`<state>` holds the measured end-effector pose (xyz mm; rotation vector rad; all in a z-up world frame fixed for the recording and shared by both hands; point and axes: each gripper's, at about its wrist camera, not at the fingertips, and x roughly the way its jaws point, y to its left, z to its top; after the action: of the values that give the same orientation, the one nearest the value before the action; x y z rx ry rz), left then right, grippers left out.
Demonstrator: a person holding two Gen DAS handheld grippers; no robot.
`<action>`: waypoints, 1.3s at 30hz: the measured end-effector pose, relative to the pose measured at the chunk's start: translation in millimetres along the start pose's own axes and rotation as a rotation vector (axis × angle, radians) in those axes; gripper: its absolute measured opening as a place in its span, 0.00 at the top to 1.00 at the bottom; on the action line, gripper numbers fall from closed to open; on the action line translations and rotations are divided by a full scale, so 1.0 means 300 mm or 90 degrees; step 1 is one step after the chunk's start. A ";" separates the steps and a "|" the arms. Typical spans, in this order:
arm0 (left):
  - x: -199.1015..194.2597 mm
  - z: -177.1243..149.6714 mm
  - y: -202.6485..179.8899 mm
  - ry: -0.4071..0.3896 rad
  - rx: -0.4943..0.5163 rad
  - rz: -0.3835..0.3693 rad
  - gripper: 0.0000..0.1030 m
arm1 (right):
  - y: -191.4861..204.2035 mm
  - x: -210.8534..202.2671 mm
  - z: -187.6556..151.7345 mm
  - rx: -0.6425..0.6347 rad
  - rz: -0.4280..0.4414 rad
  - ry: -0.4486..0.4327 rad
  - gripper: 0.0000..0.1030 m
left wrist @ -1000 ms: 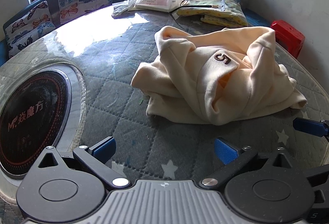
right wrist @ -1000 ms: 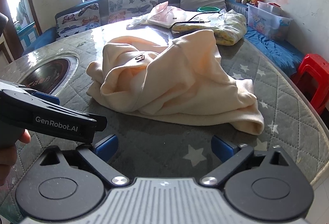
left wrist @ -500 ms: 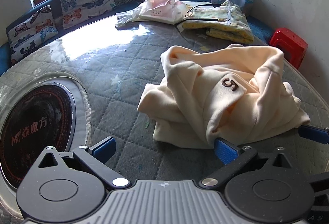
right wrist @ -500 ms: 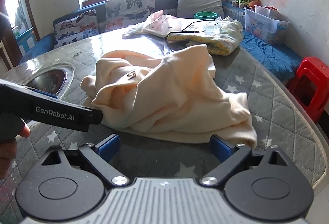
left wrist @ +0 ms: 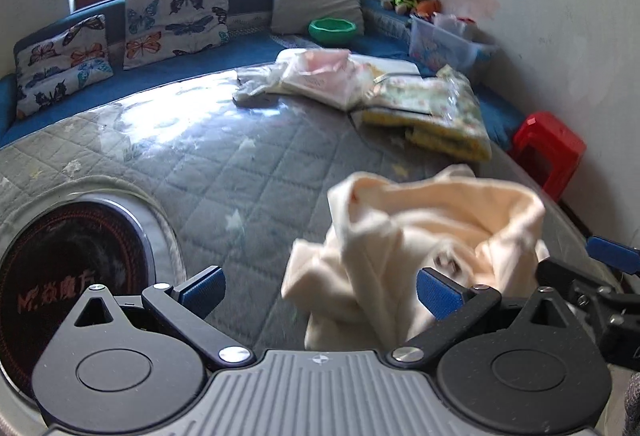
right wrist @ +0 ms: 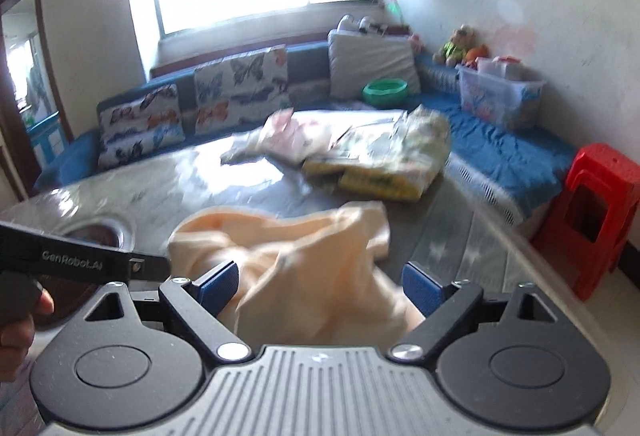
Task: Fold clothes
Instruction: 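Grasp the cream sweatshirt edge with the left gripper while the right gripper grasps another edge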
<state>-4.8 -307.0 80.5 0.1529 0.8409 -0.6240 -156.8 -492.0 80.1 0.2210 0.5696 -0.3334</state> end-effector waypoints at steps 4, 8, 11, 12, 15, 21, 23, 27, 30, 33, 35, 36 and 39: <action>0.047 0.057 0.021 -0.004 -0.029 0.006 0.00 | -0.028 0.069 0.052 0.017 -0.005 0.001 0.21; 0.105 0.098 0.024 0.007 -0.035 0.008 0.00 | -0.050 0.148 0.078 0.031 -0.014 0.020 0.28; 0.157 0.110 0.021 0.020 -0.037 -0.003 0.00 | -0.056 0.189 0.069 0.031 -0.019 0.040 0.34; 0.174 0.113 0.020 0.028 -0.040 -0.007 0.00 | -0.057 0.195 0.065 0.030 -0.021 0.045 0.34; 0.215 0.113 0.013 0.041 -0.037 -0.031 0.00 | -0.062 0.218 0.037 0.024 -0.026 0.066 0.40; 0.266 0.078 0.007 0.072 -0.011 -0.074 0.31 | -0.072 0.203 -0.006 0.013 -0.013 0.080 0.64; 0.261 0.071 0.011 0.069 -0.014 -0.098 0.54 | -0.079 0.192 -0.012 0.015 -0.008 0.077 0.73; 0.227 0.069 0.013 0.055 -0.013 -0.129 0.76 | -0.089 0.157 -0.024 0.017 -0.004 0.065 0.84; 0.197 0.068 0.026 0.040 -0.011 -0.141 0.82 | -0.085 0.115 -0.022 0.008 0.002 0.040 0.89; 0.163 0.050 0.043 0.033 -0.008 -0.159 0.83 | -0.084 0.062 -0.019 0.013 0.007 0.017 0.90; 0.153 0.034 0.044 0.034 0.005 -0.161 0.83 | -0.086 0.033 -0.029 0.007 0.004 0.012 0.91; 0.149 0.027 0.044 0.035 0.012 -0.160 0.83 | -0.088 0.017 -0.039 0.007 0.003 0.012 0.91; 0.147 0.008 0.043 0.044 0.022 -0.167 0.81 | -0.102 -0.017 -0.077 0.001 -0.011 0.025 0.92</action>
<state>26.3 -317.6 48.2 0.0967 0.9251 -0.8834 -183.2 -512.2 60.6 0.2246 0.6105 -0.3463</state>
